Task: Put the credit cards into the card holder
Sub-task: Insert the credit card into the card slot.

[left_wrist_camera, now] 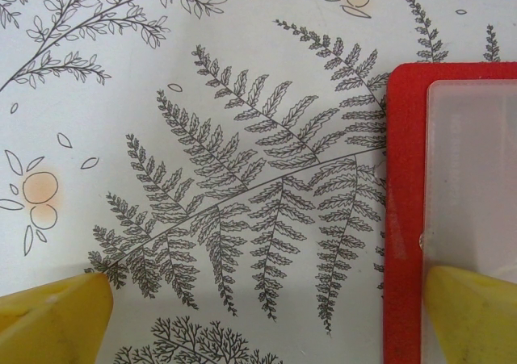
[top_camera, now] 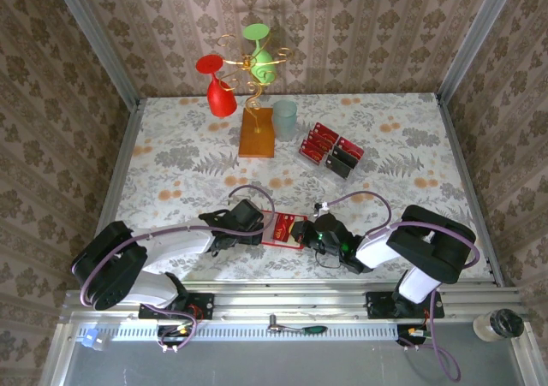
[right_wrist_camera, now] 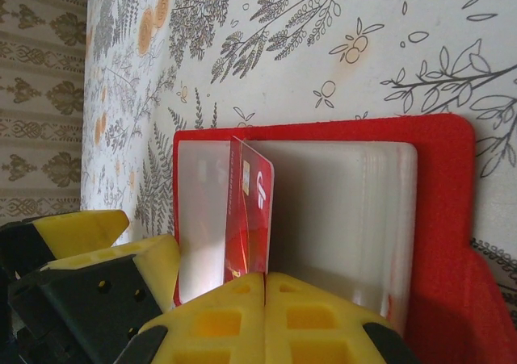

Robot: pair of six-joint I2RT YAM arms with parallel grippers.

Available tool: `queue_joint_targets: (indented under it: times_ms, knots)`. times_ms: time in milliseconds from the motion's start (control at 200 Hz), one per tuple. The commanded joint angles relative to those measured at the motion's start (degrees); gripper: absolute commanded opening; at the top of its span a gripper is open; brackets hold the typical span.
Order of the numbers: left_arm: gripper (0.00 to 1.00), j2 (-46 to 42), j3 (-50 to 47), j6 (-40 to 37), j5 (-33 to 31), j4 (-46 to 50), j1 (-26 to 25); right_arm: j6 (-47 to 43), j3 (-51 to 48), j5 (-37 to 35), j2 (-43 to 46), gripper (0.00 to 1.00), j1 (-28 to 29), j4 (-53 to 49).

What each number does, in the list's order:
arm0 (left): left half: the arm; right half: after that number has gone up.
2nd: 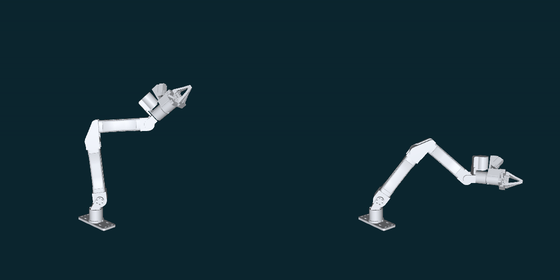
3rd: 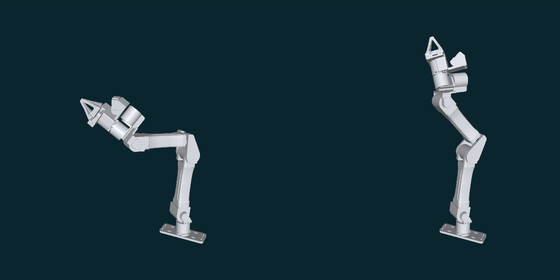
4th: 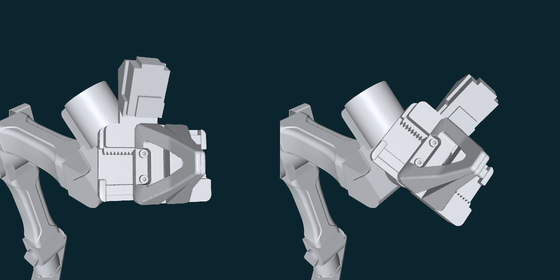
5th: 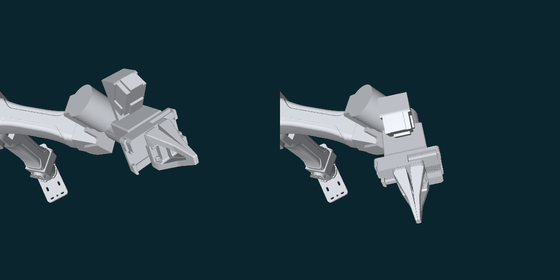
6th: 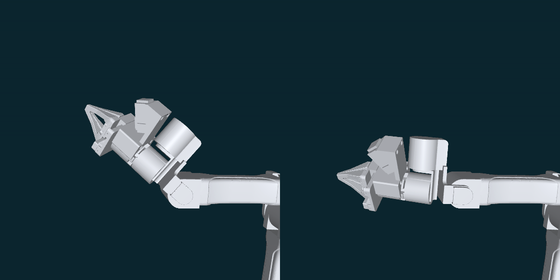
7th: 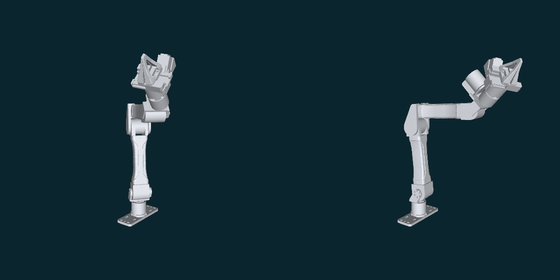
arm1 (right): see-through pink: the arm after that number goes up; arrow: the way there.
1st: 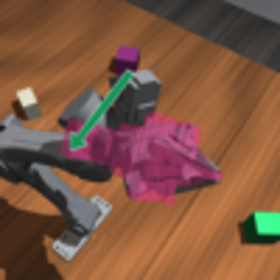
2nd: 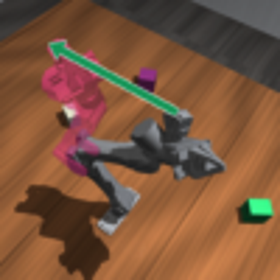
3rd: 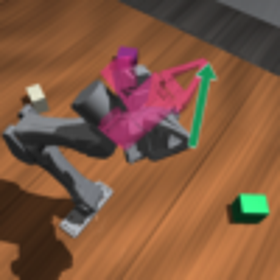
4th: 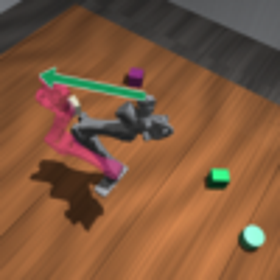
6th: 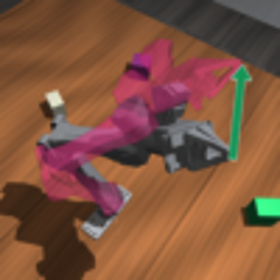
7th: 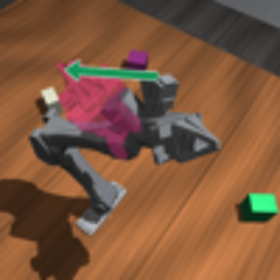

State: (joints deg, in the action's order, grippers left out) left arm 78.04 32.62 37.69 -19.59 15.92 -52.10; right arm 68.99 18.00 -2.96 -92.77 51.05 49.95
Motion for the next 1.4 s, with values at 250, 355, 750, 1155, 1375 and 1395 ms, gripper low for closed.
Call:
queue_joint_targets:
  times_ms: [250, 355, 750, 1155, 1375, 1395]
  knots:
    - [1.00, -0.54, -0.72, 0.52, -1.24, 2.20, 0.01, -0.79, -0.16, 0.07, 0.29, 0.00, 0.67, -2.49]
    - [1.00, -0.52, -0.81, 0.54, -1.23, 2.15, 0.04, -0.44, -0.42, -0.03, 0.39, 0.00, 0.76, -3.14]
    - [1.00, -0.96, -1.16, 0.70, -1.32, 2.30, -0.02, 0.36, 0.85, 0.62, 0.64, 0.00, 0.98, -7.12]
    - [1.00, -0.97, -1.24, 0.81, -1.16, 2.05, -0.02, 1.22, 3.55, 1.45, 1.11, 0.00, 0.98, -14.28]
    - [1.00, -0.71, -0.99, 0.79, -1.06, 2.00, 0.01, 1.59, 5.35, 2.08, 0.81, 0.00, 0.94, -17.59]
    - [1.00, -0.70, -0.98, 0.77, -1.10, 1.93, 0.00, 1.67, 5.38, 2.16, 0.71, 0.00, 0.92, -17.76]
